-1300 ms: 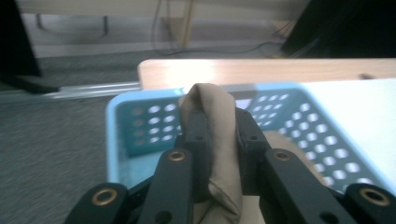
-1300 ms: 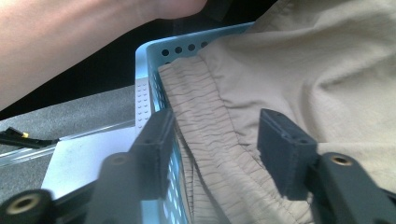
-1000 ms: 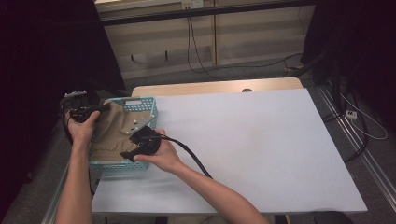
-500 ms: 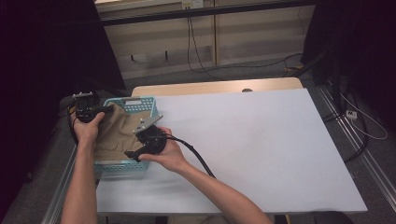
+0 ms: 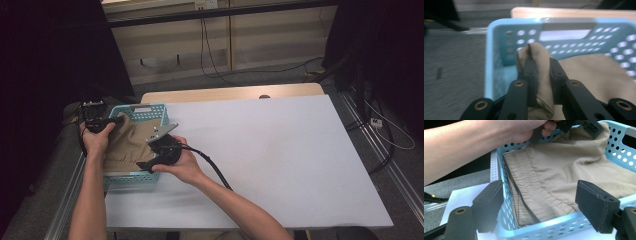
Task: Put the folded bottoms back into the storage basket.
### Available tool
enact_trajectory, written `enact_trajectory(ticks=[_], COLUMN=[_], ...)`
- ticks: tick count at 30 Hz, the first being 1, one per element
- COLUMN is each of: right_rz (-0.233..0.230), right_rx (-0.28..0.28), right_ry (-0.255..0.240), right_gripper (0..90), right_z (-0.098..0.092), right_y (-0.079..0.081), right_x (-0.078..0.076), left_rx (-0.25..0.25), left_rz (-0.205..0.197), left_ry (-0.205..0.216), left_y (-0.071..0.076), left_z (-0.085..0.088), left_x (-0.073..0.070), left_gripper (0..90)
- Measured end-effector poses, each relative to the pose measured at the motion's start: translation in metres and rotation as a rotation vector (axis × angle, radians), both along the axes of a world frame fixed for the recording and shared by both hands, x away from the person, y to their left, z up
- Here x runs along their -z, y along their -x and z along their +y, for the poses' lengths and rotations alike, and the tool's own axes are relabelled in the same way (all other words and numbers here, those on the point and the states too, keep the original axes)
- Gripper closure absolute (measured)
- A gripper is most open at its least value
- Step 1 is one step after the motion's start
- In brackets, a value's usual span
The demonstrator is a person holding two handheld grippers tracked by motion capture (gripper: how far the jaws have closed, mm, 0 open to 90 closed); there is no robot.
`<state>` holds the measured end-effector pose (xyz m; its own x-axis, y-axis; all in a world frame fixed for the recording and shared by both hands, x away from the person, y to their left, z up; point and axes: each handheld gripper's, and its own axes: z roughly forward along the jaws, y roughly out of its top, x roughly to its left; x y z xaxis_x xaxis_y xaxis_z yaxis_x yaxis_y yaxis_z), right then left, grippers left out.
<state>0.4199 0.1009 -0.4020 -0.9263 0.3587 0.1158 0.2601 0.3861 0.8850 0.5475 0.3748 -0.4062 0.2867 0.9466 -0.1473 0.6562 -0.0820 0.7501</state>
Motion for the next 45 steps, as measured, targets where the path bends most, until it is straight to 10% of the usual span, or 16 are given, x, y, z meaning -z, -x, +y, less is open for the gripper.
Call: enact_trajectory(ticks=[16,45], right_rz=[0.005,-0.018], right_rx=[0.006,0.038], right_ry=[-0.011,-0.013], right_gripper=[22.7,10.6], right_z=[-0.006,-0.018], right_y=[0.001,-0.002], right_x=[0.003,0.000], left_rx=[0.015,0.073], left_rz=[-0.001,-0.162], left_ry=[0.009,0.016], left_y=[0.001,0.038], left_z=[0.000,0.004], left_x=[0.000,-0.029], left_gripper=[70.2,7.1])
